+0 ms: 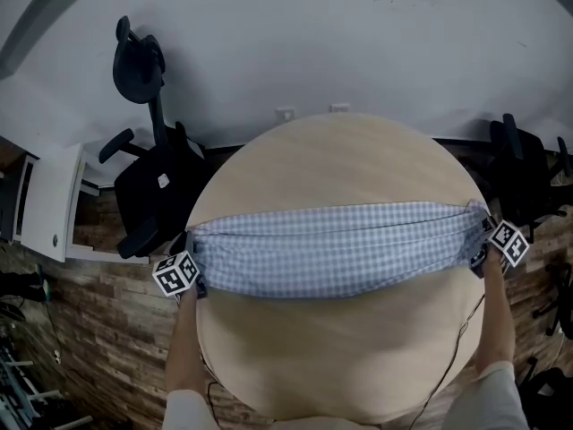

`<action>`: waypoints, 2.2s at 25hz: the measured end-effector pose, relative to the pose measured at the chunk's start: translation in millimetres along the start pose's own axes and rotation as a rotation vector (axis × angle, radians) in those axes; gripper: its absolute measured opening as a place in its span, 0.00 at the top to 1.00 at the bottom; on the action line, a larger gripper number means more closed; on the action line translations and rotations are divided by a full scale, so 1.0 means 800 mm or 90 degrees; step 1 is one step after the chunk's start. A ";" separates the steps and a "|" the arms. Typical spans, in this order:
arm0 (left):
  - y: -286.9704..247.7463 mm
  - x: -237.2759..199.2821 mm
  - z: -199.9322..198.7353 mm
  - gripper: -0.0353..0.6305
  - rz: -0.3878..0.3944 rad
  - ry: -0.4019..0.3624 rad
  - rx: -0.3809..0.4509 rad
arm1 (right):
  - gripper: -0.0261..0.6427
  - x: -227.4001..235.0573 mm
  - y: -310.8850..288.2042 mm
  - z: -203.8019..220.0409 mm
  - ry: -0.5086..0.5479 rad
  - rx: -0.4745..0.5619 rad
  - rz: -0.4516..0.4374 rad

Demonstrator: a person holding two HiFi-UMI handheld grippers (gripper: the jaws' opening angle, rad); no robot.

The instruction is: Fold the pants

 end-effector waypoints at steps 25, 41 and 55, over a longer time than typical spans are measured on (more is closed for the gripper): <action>0.134 0.025 0.103 0.69 0.002 -0.050 0.031 | 0.67 -0.036 0.114 0.102 0.159 -0.015 -0.042; 0.055 0.076 0.100 0.90 0.022 -0.087 -0.060 | 0.92 -0.074 0.038 0.146 0.329 -0.163 -0.011; 0.063 0.053 0.129 0.90 0.013 -0.090 -0.108 | 0.92 -0.062 0.045 0.157 0.352 -0.178 -0.016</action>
Point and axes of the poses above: the fingertips, and each gripper's own axes: y backward along the fingers, x to its right, z out of its underside, the point moved 5 cm from there along y, backward along the fingers, and after that the axes turned 9 degrees about -x, right-handed, at the moved point
